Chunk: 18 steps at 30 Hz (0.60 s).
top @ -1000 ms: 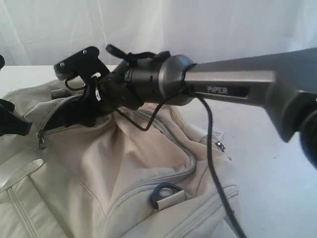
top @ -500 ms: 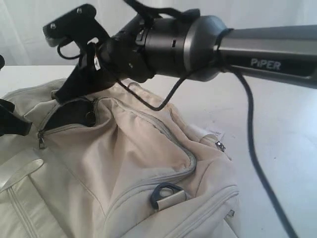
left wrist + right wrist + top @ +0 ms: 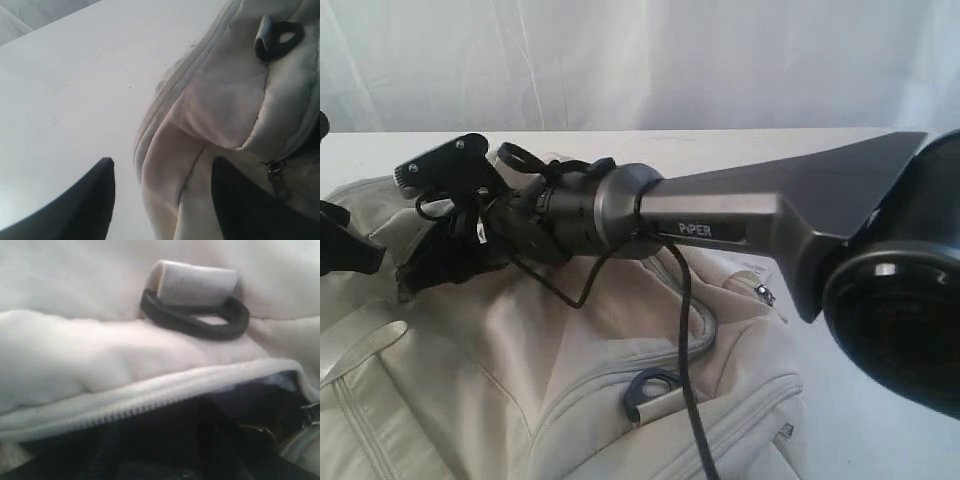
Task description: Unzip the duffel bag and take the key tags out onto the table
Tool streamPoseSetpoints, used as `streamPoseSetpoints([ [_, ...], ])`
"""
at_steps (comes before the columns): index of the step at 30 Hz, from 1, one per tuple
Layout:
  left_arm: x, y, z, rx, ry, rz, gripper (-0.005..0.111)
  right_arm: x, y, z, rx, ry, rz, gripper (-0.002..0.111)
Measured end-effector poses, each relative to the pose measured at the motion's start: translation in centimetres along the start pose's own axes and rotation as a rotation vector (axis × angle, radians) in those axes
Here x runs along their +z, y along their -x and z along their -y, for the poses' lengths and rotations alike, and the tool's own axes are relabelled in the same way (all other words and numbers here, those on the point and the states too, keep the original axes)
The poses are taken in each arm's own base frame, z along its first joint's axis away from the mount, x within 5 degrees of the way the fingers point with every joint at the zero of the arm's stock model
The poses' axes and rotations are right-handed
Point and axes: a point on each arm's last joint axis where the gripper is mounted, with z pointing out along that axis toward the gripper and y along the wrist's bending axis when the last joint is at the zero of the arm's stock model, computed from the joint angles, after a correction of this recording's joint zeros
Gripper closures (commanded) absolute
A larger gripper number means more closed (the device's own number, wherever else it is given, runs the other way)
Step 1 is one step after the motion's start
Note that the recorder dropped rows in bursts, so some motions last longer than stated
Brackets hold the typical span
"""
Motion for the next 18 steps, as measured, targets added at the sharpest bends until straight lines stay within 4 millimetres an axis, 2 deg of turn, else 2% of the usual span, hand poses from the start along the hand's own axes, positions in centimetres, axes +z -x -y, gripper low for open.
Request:
streamPoseSetpoints([
  [1,0.0,0.0,0.0,0.0,0.0,0.0,0.047,0.3,-0.2,0.1,0.008,-0.001,-0.005,0.054],
  [4,0.0,0.0,0.0,0.0,0.0,0.0,0.047,1.2,-1.4,0.3,0.025,-0.008,-0.05,0.052],
  [7,0.0,0.0,0.0,0.0,0.0,0.0,0.047,1.0,-1.5,0.9,0.033,-0.025,-0.084,0.052],
  [13,0.0,0.0,0.0,-0.003,-0.001,-0.002,0.047,-0.8,-0.1,1.0,0.052,-0.036,-0.093,0.052],
  [18,0.0,0.0,0.0,-0.004,-0.002,-0.002,0.047,0.1,-1.2,1.0,0.075,-0.042,-0.13,0.052],
])
